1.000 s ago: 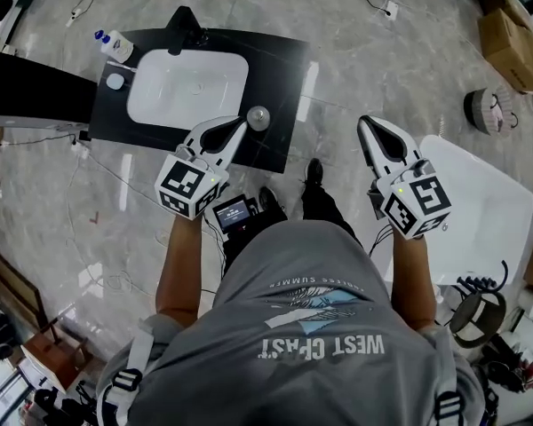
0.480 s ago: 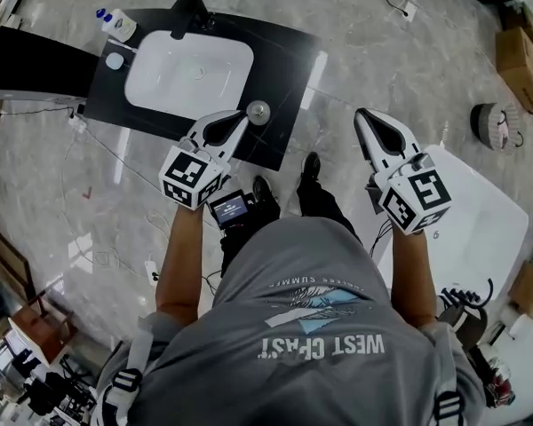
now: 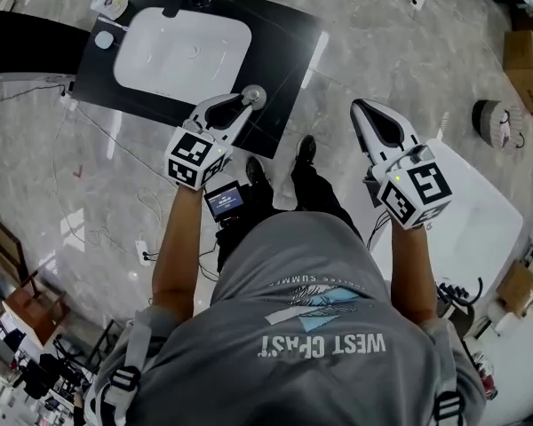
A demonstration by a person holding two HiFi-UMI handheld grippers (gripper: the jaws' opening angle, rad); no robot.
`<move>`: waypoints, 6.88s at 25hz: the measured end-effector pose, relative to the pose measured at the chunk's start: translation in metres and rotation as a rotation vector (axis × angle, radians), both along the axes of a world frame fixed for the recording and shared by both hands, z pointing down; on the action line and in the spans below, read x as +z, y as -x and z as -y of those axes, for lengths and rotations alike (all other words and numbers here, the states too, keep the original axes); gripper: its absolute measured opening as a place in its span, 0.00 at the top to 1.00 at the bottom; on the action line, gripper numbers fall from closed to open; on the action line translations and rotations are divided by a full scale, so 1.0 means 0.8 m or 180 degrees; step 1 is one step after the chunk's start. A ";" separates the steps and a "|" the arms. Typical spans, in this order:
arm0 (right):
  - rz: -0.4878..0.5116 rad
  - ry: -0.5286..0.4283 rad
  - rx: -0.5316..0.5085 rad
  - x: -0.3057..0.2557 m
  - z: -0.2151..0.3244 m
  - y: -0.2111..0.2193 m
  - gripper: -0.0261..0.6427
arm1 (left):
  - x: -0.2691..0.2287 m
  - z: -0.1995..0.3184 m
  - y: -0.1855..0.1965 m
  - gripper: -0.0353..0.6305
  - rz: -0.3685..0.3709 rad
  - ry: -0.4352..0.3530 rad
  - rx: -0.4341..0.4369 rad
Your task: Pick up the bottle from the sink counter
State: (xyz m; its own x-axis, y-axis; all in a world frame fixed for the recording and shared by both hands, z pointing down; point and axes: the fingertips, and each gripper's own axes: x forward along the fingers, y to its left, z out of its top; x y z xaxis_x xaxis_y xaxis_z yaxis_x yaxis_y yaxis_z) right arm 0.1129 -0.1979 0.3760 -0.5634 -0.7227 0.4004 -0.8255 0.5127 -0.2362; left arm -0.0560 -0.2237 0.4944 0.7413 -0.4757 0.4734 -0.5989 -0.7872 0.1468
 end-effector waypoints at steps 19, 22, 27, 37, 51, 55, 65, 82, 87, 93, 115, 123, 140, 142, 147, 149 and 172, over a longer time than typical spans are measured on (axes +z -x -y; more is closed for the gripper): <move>-0.0015 0.0301 -0.0169 0.043 0.019 0.009 0.97 | 0.101 0.020 -0.003 0.55 0.0204 0.0217 -0.0089; -0.0007 0.0346 -0.0183 0.050 0.023 0.011 0.97 | 0.118 0.022 -0.005 0.48 0.0272 0.0229 -0.0087; 0.0002 0.0392 -0.0247 0.058 0.027 0.013 0.97 | 0.141 0.021 -0.011 0.40 0.0343 0.0252 -0.0079; -0.0022 0.0529 -0.0276 0.071 0.034 0.026 0.97 | 0.157 0.033 -0.008 0.36 0.0392 0.0153 -0.0065; -0.0018 0.0671 -0.0279 0.090 0.039 0.027 0.97 | 0.191 0.044 -0.008 0.36 0.0662 0.0036 -0.0096; -0.0025 0.0710 -0.0288 0.094 0.041 0.028 0.97 | 0.198 0.049 -0.006 0.36 0.0707 0.0003 -0.0138; -0.0043 0.0778 -0.0312 0.107 0.042 0.027 0.97 | 0.212 0.059 -0.007 0.38 0.0668 -0.0098 -0.0279; -0.0084 0.0808 -0.0366 0.109 0.037 0.033 0.97 | 0.206 0.071 -0.005 0.46 0.0535 -0.0242 -0.0544; -0.0084 0.0777 -0.0354 0.104 0.035 0.032 0.97 | 0.199 0.069 0.001 0.45 0.0476 -0.0164 -0.0598; -0.0058 0.0707 -0.0358 0.097 0.034 0.032 0.97 | 0.176 0.064 0.002 0.45 0.0460 -0.0177 -0.0566; 0.0079 0.0294 -0.0184 0.040 0.027 0.031 0.97 | 0.033 0.034 0.019 0.45 0.0595 -0.0261 -0.0268; 0.0088 0.0123 -0.0091 0.020 0.029 0.039 0.97 | -0.013 0.019 0.029 0.45 0.0588 -0.0274 -0.0106; 0.0136 -0.0124 -0.0058 -0.010 0.027 0.046 0.97 | -0.116 -0.020 0.031 0.44 0.0474 -0.0457 0.0149; 0.0140 -0.0149 -0.0063 -0.012 0.026 0.046 0.97 | -0.124 -0.025 0.031 0.44 0.0468 -0.0464 0.0176; 0.0126 -0.0184 -0.0087 -0.016 0.019 0.046 0.97 | -0.135 -0.037 0.035 0.44 0.0467 -0.0481 0.0172; 0.0090 -0.0212 -0.0121 -0.017 0.014 0.047 0.97 | -0.136 -0.041 0.036 0.44 0.0471 -0.0488 0.0162; 0.0029 -0.0234 -0.0132 -0.028 0.000 0.044 0.97 | -0.134 -0.050 0.037 0.44 0.0463 -0.0471 0.0181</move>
State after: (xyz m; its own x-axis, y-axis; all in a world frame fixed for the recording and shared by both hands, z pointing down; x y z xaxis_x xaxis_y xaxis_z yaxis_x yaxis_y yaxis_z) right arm 0.0781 -0.1979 0.3535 -0.5968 -0.7259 0.3418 -0.8011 0.5626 -0.2041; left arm -0.0852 -0.1834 0.3873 0.6979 -0.5073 0.5055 -0.5594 -0.8269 -0.0577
